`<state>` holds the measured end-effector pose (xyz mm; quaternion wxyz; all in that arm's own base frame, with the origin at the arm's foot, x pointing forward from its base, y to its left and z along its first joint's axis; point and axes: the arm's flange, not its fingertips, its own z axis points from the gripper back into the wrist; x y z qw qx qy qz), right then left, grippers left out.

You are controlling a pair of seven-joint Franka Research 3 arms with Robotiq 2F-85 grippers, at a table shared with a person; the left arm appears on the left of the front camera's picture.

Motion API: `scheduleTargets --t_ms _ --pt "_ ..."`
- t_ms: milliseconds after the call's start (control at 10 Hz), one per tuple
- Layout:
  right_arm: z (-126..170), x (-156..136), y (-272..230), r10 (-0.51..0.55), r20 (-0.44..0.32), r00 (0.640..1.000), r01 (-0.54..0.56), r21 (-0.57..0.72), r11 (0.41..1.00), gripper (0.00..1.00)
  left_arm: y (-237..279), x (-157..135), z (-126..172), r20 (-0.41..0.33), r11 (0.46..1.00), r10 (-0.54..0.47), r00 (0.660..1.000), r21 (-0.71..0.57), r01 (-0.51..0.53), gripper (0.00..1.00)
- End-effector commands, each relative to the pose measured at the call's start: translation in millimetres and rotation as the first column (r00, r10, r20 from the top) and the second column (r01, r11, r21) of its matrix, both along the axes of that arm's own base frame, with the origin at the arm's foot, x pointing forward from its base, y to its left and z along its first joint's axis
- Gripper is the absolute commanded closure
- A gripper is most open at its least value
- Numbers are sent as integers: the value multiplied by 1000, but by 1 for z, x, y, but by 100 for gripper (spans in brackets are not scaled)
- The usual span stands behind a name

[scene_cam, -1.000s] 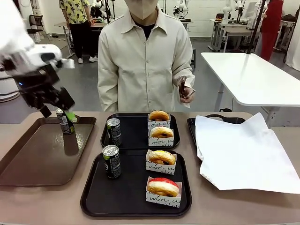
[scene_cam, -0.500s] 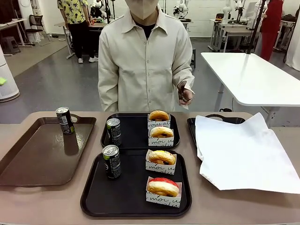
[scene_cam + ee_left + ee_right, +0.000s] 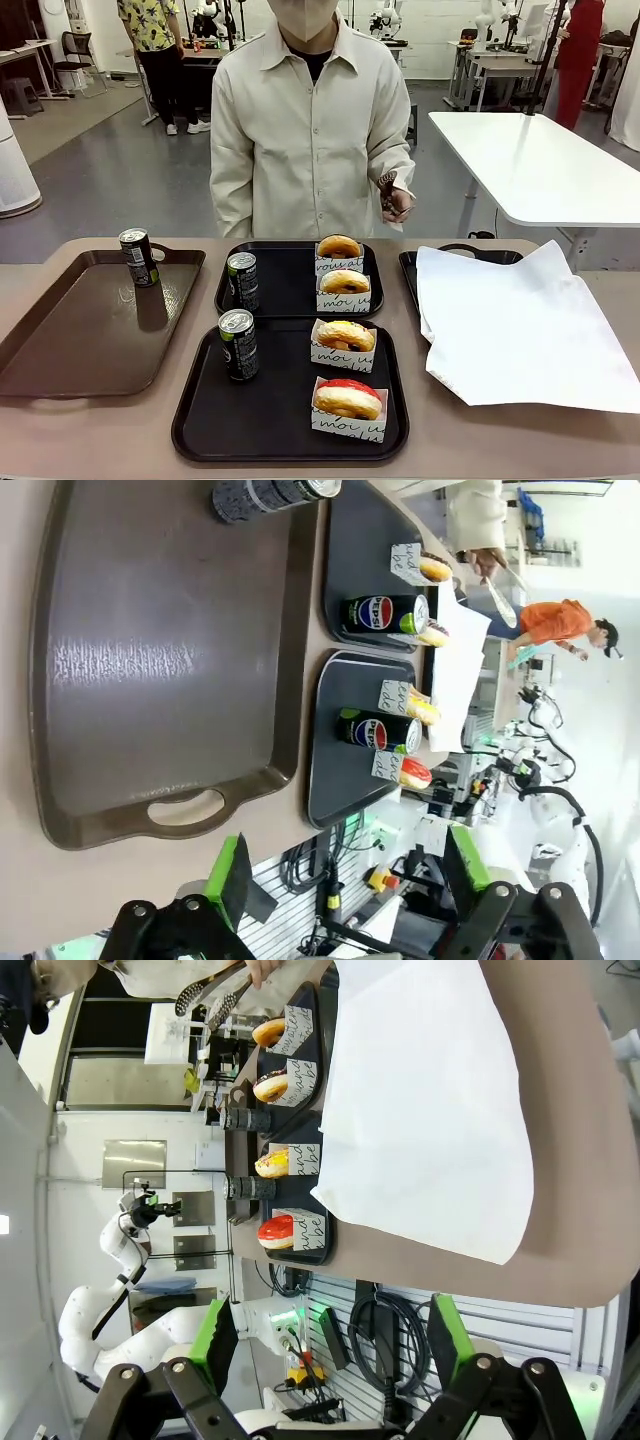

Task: Set up donuts and drinks on trays.
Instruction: Pick up one Pepsi coke from the Handle tray and place it on the Flat Tray without a Pepsi coke.

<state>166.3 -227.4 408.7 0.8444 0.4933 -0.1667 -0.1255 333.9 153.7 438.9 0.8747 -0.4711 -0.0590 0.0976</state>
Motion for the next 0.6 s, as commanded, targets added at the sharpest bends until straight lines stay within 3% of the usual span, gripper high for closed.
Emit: scheduleTargets --t_ms 0,200,500 --pt "-1 2 1 8 23 1000 -8 9 1000 0 12 0 4 23 996 -16 1000 -92 18 0" --pt "-1 2 1 8 23 1000 -8 9 1000 0 11 -2 9 -20 995 -1 1000 -104 -1 0" --pt "-1 2 1 8 23 1000 -8 9 1000 0 4 -2 -2 -6 998 -6 1000 -63 5 0"
